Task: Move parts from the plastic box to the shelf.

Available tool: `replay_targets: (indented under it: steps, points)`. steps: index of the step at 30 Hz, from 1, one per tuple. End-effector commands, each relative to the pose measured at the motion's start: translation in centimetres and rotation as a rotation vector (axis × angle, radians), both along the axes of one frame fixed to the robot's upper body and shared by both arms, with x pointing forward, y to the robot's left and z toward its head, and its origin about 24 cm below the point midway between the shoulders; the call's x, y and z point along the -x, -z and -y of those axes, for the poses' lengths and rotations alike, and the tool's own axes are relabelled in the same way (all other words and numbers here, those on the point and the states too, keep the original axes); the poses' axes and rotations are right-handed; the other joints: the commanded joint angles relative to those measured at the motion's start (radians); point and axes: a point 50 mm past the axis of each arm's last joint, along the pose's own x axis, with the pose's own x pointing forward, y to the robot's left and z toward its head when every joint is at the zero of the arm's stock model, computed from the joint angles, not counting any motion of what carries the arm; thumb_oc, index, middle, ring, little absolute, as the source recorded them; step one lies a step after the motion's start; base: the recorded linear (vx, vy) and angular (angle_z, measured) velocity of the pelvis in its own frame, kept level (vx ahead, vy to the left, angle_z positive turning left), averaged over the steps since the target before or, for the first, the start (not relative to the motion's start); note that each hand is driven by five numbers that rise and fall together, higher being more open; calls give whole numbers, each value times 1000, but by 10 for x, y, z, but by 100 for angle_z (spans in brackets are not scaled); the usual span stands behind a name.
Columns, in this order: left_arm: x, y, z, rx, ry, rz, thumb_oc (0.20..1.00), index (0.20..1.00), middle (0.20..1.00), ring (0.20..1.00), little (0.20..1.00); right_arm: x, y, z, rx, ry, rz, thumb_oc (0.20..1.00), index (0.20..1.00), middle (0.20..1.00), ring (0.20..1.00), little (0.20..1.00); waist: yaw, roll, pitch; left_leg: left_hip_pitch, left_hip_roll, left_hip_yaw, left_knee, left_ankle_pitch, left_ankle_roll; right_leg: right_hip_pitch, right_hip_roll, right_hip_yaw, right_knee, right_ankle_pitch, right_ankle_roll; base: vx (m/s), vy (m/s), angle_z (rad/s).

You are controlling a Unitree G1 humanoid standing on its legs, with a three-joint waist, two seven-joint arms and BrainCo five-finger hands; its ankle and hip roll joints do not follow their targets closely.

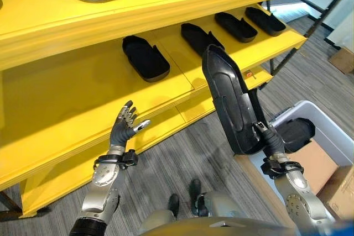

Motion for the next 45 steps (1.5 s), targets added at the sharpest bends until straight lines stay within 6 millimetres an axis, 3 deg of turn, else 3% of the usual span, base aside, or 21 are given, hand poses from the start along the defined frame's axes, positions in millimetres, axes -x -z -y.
replay_targets:
  steps: [1, 9, 11, 12, 13, 14, 15, 17, 19, 20, 21, 22, 26, 27, 31, 34, 42, 43, 45]
  points:
    - [0, -30, 0, -12, 12, 168, 1000, 1000, 1000, 1000, 1000, -17, -36, 7, -42, 10, 192, 200, 200, 200, 200, 200, 6, 7, -13, 28, 16, 51, -2, -53, -41, 107, -12, 24, -76, 49, 15, 86, -59, 11]
    - [11, -23, -5, 33, -14, 135, 1000, 1000, 1000, 1000, 1000, -17, -36, 17, 10, 31, 188, 200, 200, 200, 200, 200, 28, 16, -43, 32, 21, 51, 33, -81, -45, 160, -23, 5, -123, 34, 1, 82, -63, 2]
    - [6, -27, 0, 58, 6, 156, 1000, 1000, 1000, 1000, 1000, -20, -39, 23, 31, 47, 197, 200, 200, 200, 200, 200, 35, 13, -15, -33, 16, 77, 150, -88, -88, 171, -48, -34, -129, 26, -9, -52, -69, 12]
    - [1, -31, 3, 68, 21, 178, 1000, 1000, 1000, 1000, 1000, -23, -43, 26, 44, 62, 218, 200, 200, 200, 200, 200, 27, 9, 5, -91, 37, 147, 239, -78, -117, 173, -75, -71, -125, 26, -12, -110, -9, 63]
    - [1, -31, 3, 68, 21, 178, 1000, 1000, 1000, 1000, 1000, -23, -44, 26, 44, 62, 219, 200, 200, 200, 200, 200, 26, 10, 6, -96, 38, 147, 248, -83, -117, 172, -74, -72, -124, 26, -12, -97, 28, 169]
    - [0, -33, 3, 68, 21, 183, 1000, 1000, 1000, 1000, 1000, -24, -45, 27, 51, 64, 227, 200, 200, 200, 200, 200, 24, 8, 12, -107, 75, 184, 279, -88, -120, 172, -84, -85, -119, 24, -14, -17, 114, 167]
    - [1, -34, 2, 85, 15, 186, 1000, 1000, 1000, 1000, 1000, -21, -43, 29, 42, 92, 213, 200, 200, 200, 200, 200, 16, -6, 7, -89, 245, 252, 248, -81, -114, 177, -137, -105, -109, 9, 3, 13, 155, 116]
    - [1, -34, 1, 87, 1, 185, 1000, 1000, 1000, 1000, 1000, -18, -40, 30, 34, 104, 201, 200, 200, 200, 200, 200, 12, 6, -6, -81, 345, 255, 156, -5, -138, 180, -162, -125, -102, -9, 16, 60, 205, 24]
    - [-4, -34, 5, 103, -4, 189, 1000, 1000, 1000, 1000, 1000, -14, -33, 31, 28, 128, 173, 200, 200, 200, 200, 200, 6, 30, -16, -106, 454, 273, 21, 148, -183, 181, -183, -149, -83, -34, 31, 83, 240, 58]
    - [-4, -34, 5, 104, -4, 189, 1000, 1000, 1000, 1000, 1000, -14, -33, 32, 29, 129, 174, 200, 200, 200, 200, 200, 3, 33, -18, -101, 456, 270, 3, 160, -187, 179, -180, -153, -80, -37, 29, 142, 292, 75]
    - [-7, -33, 10, 116, 3, 184, 1000, 1000, 1000, 1000, 1000, -15, -30, 26, -23, 125, 162, 200, 200, 200, 200, 200, 15, 45, -13, -101, 481, 220, -29, 203, -205, 182, -194, -143, -56, -49, 38, 186, 272, 61]
    - [-6, -33, 12, 130, 15, 180, 1000, 1000, 1000, 1000, 1000, -19, -25, 18, -61, 100, 138, 200, 200, 200, 200, 200, 45, 50, -17, -66, 441, 125, 9, 106, -216, 194, -206, -112, -43, -55, 47, 175, 286, 11]
    - [-8, -37, 17, 134, 80, 193, 1000, 1000, 1000, 1000, 1000, -23, -28, 11, -88, 59, 147, 200, 200, 200, 200, 200, 45, 53, -29, -72, 395, 149, 37, 58, -219, 232, -252, -115, -47, -41, 70, 175, 281, -51]
    - [-9, -44, 12, 88, 99, 210, 1000, 1000, 1000, 1000, 1000, -30, -32, 5, -77, 28, 161, 200, 200, 200, 200, 200, 64, 34, -34, -76, 348, 169, 76, 12, -204, 273, -309, -125, -76, -1, 102, 248, 387, 23]
    - [-13, -49, 8, 42, 99, 220, 1000, 1000, 1000, 1000, 1000, -46, -45, -10, -68, -26, 207, 200, 200, 200, 200, 200, 89, 11, -35, -108, 302, 184, 124, -19, -194, 277, -356, -144, -93, 57, 128, 95, 198, 21]
    - [-17, -53, 10, 39, 99, 229, 1000, 1000, 1000, 1000, 1000, -63, -69, -28, -90, -84, 296, 200, 200, 200, 200, 200, 120, -10, -26, -163, 275, 172, 157, -29, -188, 272, -380, -172, -109, 97, 143, 22, 97, 18]
    - [-16, -57, 8, 26, 94, 227, 1000, 1000, 1000, 1000, 1000, -84, -103, -62, -153, -179, 392, 200, 200, 200, 200, 200, 179, -40, -13, -230, 260, 144, 155, -22, -181, 260, -393, -224, -134, 105, 151, -11, 15, 20]
    - [-16, -59, 8, 31, 89, 230, 1000, 1000, 1000, 1000, 1000, -93, -115, -76, -193, -199, 414, 200, 200, 200, 200, 200, 206, -48, 4, -255, 256, 135, 165, -21, -179, 252, -392, -237, -136, 103, 150, -43, -22, 7]
    - [-16, -61, 7, 24, 78, 233, 1000, 1000, 1000, 1000, 1000, -103, -126, -86, -202, -206, 427, 200, 200, 200, 200, 200, 228, -58, 21, -271, 253, 128, 174, -21, -177, 245, -392, -247, -132, 102, 149, -54, -36, 14]
